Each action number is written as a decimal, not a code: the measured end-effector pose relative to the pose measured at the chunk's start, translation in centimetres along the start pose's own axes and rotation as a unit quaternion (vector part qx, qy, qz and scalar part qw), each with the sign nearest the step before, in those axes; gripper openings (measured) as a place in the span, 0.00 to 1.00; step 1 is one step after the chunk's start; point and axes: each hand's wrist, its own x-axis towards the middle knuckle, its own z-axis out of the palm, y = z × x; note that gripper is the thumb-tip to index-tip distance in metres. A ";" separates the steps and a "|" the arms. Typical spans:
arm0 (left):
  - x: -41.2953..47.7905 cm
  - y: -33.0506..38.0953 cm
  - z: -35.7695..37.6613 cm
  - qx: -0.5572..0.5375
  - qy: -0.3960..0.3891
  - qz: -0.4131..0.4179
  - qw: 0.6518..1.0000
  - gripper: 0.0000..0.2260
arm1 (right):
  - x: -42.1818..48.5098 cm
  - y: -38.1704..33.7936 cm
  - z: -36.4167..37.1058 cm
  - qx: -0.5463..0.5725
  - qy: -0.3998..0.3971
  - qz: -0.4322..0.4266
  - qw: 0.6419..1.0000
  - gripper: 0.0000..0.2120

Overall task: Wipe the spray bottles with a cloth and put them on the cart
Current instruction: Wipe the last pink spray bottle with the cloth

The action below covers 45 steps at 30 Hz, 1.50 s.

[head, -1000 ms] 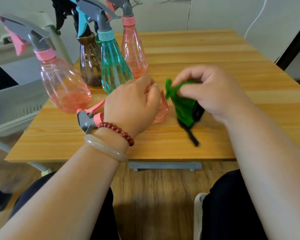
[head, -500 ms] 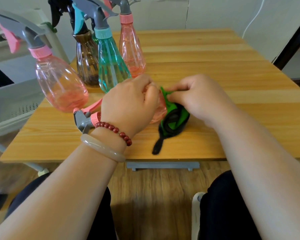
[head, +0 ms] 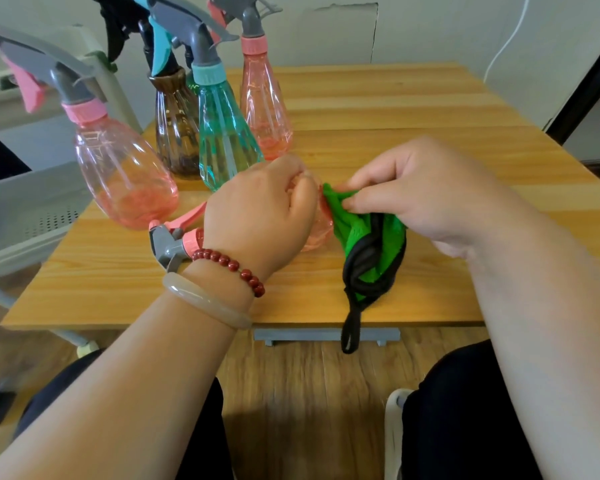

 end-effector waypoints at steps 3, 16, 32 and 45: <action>0.0 0.0 0.0 0.000 -0.002 -0.005 1.000 0.16 | -0.5 -0.1 -0.8 -0.008 -0.057 0.000 0.998 0.07; 0.0 0.3 -0.7 0.001 -0.033 -0.007 0.999 0.14 | 2.1 2.5 1.4 -0.305 0.056 -0.069 0.948 0.19; 0.0 -0.7 -1.0 -0.044 -0.047 0.001 0.998 0.18 | 1.9 2.7 2.5 -0.328 0.052 -0.079 0.940 0.21; -1.8 -4.7 -6.7 0.062 -0.102 -0.033 0.992 0.17 | 0.8 -1.3 5.2 -0.325 -0.071 -0.198 0.922 0.46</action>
